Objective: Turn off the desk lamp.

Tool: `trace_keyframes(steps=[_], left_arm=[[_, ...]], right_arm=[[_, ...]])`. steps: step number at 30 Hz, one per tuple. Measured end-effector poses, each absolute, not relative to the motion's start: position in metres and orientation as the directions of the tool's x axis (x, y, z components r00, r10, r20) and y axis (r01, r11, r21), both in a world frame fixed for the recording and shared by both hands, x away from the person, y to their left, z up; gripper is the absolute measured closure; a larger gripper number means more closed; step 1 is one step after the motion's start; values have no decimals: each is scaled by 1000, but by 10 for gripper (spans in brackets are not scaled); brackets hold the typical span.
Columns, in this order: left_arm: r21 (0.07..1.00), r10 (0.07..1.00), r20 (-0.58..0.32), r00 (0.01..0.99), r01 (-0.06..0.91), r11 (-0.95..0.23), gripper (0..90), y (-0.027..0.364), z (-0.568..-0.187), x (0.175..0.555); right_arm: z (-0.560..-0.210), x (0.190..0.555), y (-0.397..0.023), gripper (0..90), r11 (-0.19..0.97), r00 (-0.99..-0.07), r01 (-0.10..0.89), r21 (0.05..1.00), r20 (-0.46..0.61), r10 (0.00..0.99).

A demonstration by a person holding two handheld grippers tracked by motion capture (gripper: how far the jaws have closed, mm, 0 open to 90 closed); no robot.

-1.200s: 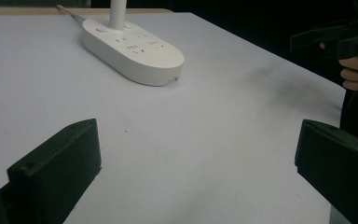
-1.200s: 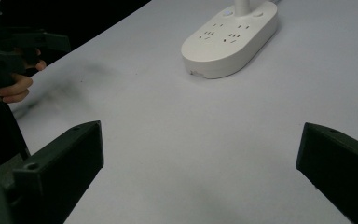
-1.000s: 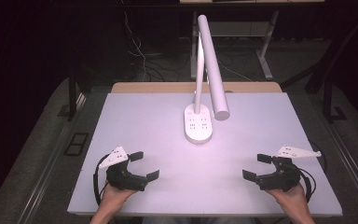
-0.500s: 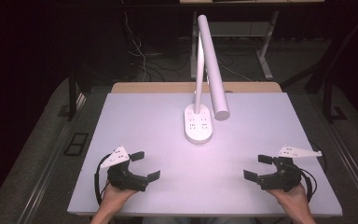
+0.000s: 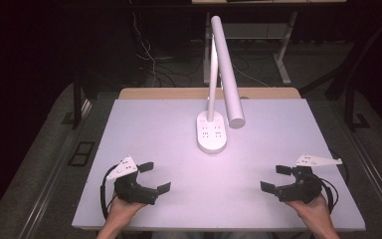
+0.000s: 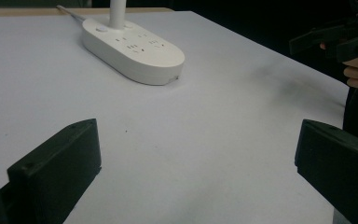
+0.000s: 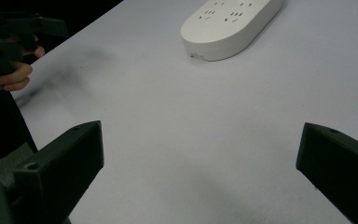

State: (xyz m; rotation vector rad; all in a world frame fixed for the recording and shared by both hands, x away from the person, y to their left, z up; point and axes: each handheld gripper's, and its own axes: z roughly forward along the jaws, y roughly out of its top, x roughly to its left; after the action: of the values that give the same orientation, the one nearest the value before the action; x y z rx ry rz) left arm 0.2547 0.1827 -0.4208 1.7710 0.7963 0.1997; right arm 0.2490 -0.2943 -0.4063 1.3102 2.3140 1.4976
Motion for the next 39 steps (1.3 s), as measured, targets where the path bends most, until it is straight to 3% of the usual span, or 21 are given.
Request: trace_keyframes(steps=[39], left_arm=[[899,607,-257,752,416,-135,0,184,-421,254]], right_arm=[[-366,302,-265,7,214,-672,574,790,306,674]])
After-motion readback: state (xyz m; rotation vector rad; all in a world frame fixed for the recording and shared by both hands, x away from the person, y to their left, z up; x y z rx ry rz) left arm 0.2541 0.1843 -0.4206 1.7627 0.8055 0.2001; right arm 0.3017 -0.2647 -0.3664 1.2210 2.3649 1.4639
